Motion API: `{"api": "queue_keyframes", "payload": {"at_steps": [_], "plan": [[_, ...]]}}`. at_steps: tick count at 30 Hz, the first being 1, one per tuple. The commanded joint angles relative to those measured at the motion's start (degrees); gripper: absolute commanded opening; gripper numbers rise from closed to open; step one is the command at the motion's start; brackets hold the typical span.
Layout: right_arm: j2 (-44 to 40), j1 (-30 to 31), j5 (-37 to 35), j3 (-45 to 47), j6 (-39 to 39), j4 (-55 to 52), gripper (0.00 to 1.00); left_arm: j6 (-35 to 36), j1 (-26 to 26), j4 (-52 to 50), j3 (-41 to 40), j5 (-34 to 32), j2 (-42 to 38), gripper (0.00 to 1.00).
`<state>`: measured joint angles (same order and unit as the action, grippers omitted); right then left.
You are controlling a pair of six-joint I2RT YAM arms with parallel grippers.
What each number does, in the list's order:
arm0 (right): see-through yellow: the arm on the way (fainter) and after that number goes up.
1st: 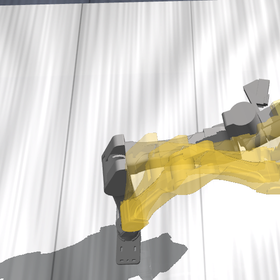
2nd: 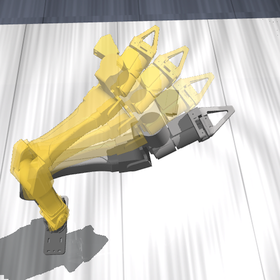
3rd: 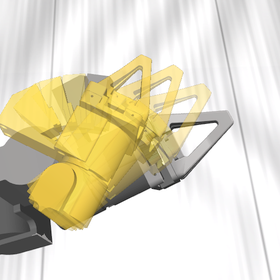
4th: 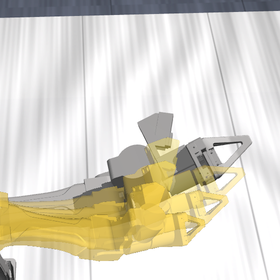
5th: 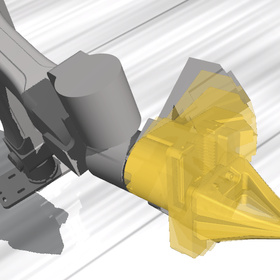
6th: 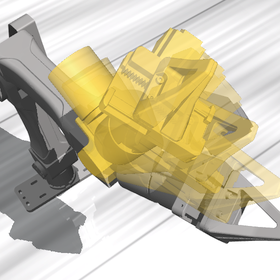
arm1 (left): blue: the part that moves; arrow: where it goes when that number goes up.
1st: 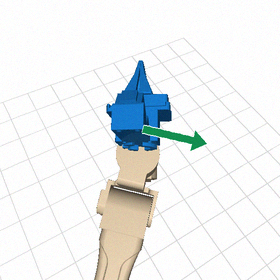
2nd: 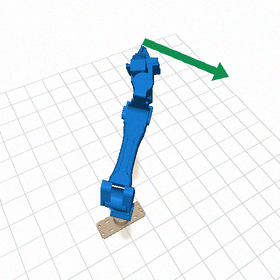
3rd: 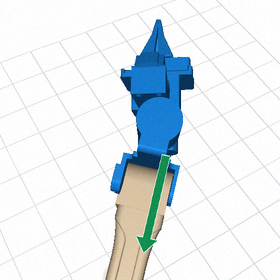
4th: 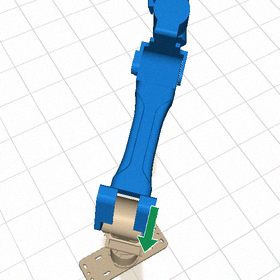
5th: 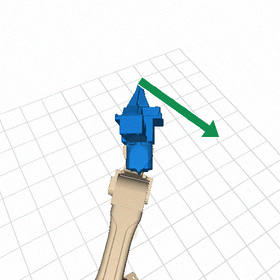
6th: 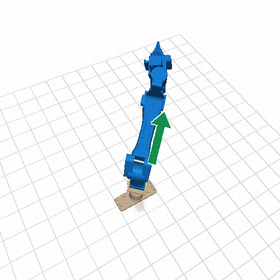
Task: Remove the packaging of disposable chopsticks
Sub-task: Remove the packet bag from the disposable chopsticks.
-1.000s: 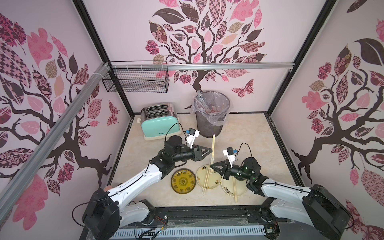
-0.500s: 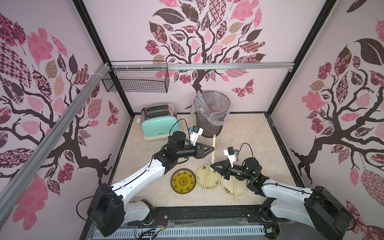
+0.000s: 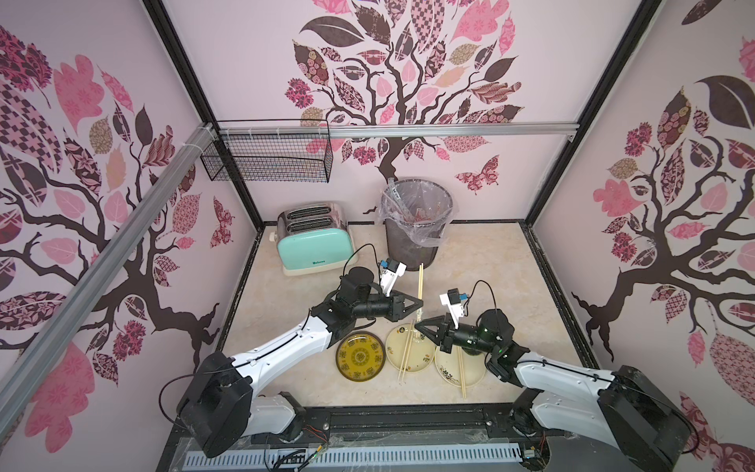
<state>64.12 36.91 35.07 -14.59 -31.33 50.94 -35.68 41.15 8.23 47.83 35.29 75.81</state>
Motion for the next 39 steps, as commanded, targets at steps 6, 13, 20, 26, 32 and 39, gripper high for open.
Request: {"api": "queue_keyframes", "payload": {"at_steps": [6,13,20,26,32,39], "plan": [[-1.5,0.0,-1.1,-1.0,1.8,3.2,0.0,-2.8,3.1,0.2,-4.0,0.4,1.0,0.08],[-1.3,0.0,-1.7,-0.8,1.7,3.3,0.0,-4.5,4.1,0.6,-8.5,1.1,-0.2,0.07],[-0.8,-0.1,-2.2,-0.9,1.7,3.6,0.0,-4.8,4.8,2.6,-10.2,2.8,-0.6,0.07],[-0.5,0.0,-2.3,-0.7,1.6,3.7,0.0,-4.8,4.8,4.1,-10.4,1.4,-2.0,0.09],[0.1,0.1,-2.1,-0.9,1.7,3.7,0.0,-3.7,3.6,2.3,-8.2,-2.0,-5.1,0.19],[0.0,-0.1,-1.7,-0.9,1.8,3.5,0.0,-2.7,-1.9,1.4,-4.4,-0.5,-8.2,0.32]]}}
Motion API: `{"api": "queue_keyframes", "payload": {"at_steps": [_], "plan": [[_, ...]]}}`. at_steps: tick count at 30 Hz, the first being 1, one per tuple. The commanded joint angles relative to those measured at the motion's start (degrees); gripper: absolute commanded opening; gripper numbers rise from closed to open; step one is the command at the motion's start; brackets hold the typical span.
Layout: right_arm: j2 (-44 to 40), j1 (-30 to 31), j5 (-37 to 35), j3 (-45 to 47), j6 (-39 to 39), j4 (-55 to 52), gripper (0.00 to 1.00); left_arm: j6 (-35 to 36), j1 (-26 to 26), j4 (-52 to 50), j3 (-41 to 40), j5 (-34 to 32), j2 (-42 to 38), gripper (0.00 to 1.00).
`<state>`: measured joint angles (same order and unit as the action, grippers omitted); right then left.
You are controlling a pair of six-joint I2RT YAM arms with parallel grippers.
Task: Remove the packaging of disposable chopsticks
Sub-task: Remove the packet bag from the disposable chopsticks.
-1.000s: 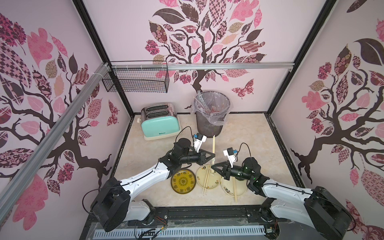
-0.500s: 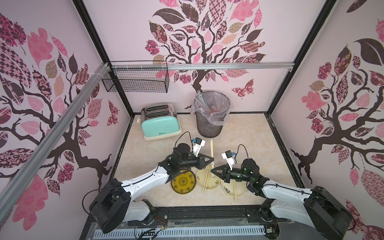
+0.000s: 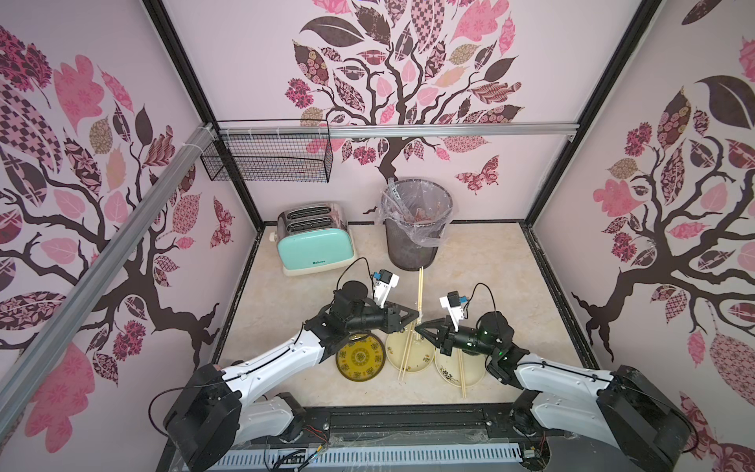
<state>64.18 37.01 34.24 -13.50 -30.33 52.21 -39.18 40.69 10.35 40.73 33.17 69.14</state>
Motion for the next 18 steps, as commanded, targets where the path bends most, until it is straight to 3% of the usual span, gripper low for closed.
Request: {"api": "queue_keyframes", "payload": {"at_steps": [1,14,16,18], "plan": [[-0.2,-0.1,-0.8,-2.1,0.8,2.2,0.0,1.4,-1.8,-2.8,3.6,1.7,-1.7,0.34],[-0.3,-0.1,-0.1,-2.1,0.7,2.2,0.0,7.1,-2.5,-6.0,14.6,-0.6,5.4,0.5],[-0.6,-0.1,-0.3,-2.1,0.7,2.2,0.0,7.3,-2.4,-6.0,15.7,-0.1,7.0,0.5],[-0.9,-0.1,-0.4,-2.0,0.6,2.2,0.0,7.8,-2.5,-5.8,16.3,1.2,8.5,0.42]]}}
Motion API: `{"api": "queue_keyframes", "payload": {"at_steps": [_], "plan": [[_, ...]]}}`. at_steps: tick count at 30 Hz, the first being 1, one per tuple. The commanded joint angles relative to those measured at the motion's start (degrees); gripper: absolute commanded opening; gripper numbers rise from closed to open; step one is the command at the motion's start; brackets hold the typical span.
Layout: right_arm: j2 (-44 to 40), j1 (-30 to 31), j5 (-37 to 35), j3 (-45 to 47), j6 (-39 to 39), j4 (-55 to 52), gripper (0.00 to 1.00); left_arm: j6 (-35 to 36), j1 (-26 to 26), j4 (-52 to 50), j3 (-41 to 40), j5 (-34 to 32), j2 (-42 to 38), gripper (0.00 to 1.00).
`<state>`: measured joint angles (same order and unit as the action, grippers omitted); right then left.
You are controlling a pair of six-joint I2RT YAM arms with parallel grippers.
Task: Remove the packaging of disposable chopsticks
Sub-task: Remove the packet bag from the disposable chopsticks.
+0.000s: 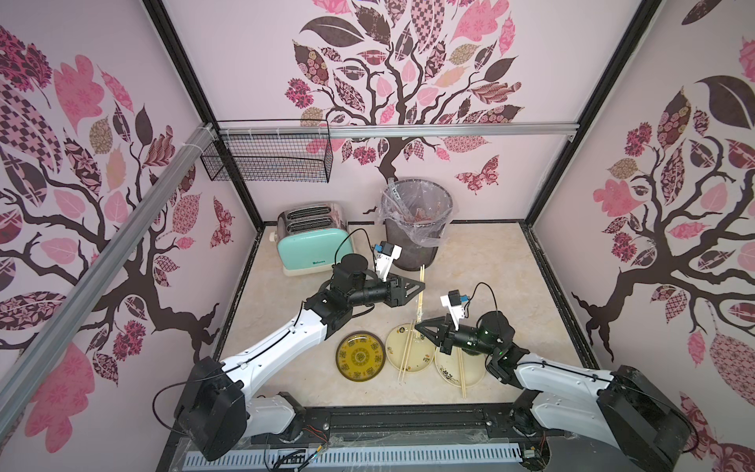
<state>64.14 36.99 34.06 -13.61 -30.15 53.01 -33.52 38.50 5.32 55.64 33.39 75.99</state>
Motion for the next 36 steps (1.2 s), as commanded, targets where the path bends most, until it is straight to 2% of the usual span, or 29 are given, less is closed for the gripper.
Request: {"api": "queue_keyframes", "payload": {"at_steps": [1,5,9,20,36], "plan": [[-1.1,-0.1,-0.3,-1.8,0.5,1.2,0.0,2.0,-0.3,-0.8,1.5,1.4,2.0,0.37],[-2.0,-0.1,-0.9,-1.5,0.5,1.2,0.0,0.7,-0.2,0.2,-0.7,2.2,2.2,0.24],[-2.7,-0.1,-1.7,-1.2,0.5,1.1,0.0,-1.0,0.3,1.1,-3.8,2.2,1.0,0.16],[-3.2,-0.1,-2.9,-0.7,0.4,1.4,0.0,-4.3,6.2,2.4,-11.1,-0.1,-0.3,0.09],[-4.3,-0.1,-4.3,-0.2,0.6,1.4,0.0,-9.1,9.3,6.7,-17.6,-0.4,-0.7,0.17]]}}
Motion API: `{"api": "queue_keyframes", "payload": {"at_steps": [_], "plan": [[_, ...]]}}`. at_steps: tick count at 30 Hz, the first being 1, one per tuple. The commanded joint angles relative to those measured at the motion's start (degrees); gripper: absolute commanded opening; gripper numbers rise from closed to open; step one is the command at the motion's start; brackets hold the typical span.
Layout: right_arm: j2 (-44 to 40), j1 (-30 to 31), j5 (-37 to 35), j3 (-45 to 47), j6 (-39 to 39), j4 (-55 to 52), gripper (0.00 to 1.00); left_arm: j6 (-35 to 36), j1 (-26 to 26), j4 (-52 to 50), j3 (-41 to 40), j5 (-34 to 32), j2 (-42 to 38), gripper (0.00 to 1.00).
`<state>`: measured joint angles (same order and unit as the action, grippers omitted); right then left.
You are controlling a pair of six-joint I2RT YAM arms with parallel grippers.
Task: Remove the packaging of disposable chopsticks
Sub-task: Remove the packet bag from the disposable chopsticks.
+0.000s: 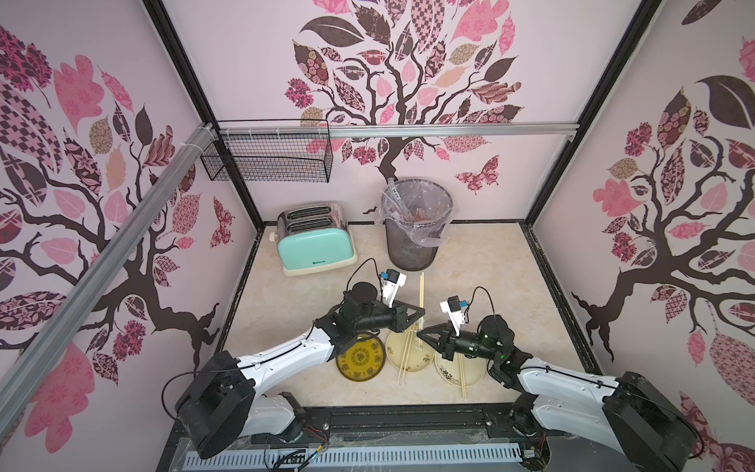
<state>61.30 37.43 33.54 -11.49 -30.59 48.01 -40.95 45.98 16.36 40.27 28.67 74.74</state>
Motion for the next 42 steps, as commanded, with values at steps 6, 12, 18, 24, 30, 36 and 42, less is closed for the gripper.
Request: {"api": "queue_keyframes", "payload": {"at_steps": [6,12,18,24,30,36,42], "plan": [[-2.1,-0.5,-4.5,-2.0,1.2,6.1,0.0,-2.5,3.0,-3.1,-3.4,3.9,0.6,0.15],[-2.0,-0.5,-4.5,-2.1,1.4,6.0,0.0,-1.5,3.4,-4.2,-3.5,2.3,-1.6,0.24],[0.0,-0.5,-2.3,-3.1,1.7,5.8,0.0,2.6,-0.4,-11.3,2.3,0.7,-6.0,0.29],[0.4,-0.5,-1.6,-3.2,1.8,6.0,0.0,7.5,-5.9,-16.7,9.5,2.4,-8.6,0.45],[1.1,-0.4,-0.4,-3.6,1.7,6.1,0.0,10.9,-6.5,-19.1,16.8,4.4,-3.6,0.52],[0.5,-0.4,-0.5,-3.4,2.0,5.8,0.0,10.4,-6.6,-16.2,18.7,5.6,1.0,0.5],[0.2,-0.4,-0.5,-3.5,2.0,5.7,0.0,9.8,-6.6,-14.3,19.1,6.6,3.4,0.45]]}}
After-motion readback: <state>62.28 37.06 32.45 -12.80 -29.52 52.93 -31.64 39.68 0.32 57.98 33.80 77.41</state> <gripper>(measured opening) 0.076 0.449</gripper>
